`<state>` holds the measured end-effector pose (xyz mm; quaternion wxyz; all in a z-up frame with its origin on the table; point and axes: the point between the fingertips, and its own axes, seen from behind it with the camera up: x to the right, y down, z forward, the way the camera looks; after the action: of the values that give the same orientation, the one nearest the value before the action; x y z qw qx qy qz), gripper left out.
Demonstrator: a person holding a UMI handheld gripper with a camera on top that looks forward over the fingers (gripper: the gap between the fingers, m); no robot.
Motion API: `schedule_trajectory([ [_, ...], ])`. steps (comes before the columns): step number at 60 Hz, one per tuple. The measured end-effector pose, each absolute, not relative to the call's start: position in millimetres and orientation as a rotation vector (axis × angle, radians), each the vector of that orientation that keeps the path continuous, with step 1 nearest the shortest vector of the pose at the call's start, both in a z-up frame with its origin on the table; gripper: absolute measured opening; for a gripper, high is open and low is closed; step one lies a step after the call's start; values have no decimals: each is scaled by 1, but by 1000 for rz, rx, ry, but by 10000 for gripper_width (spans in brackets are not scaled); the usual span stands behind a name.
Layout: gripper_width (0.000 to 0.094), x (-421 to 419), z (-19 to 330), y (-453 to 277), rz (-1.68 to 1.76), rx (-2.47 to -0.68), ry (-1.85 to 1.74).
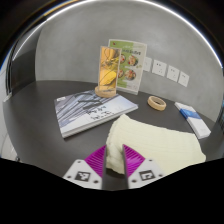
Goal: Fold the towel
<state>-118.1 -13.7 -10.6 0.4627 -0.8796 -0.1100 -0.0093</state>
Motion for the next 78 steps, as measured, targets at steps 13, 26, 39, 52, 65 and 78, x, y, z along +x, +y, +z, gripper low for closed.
schedule_trajectory([
  [13,15,-109,-7,-7,-25,-2124,-266],
  [26,21,-41,68,9,52,-2012,-99],
  [39,31,121,65,13,-111,-2018,115],
  [52,36,198,12,0,-196,-2104,238],
  [65,614,193,30,-16,-245,-2087,209],
  [78,826,152,72,-76,-277,-2032,184],
])
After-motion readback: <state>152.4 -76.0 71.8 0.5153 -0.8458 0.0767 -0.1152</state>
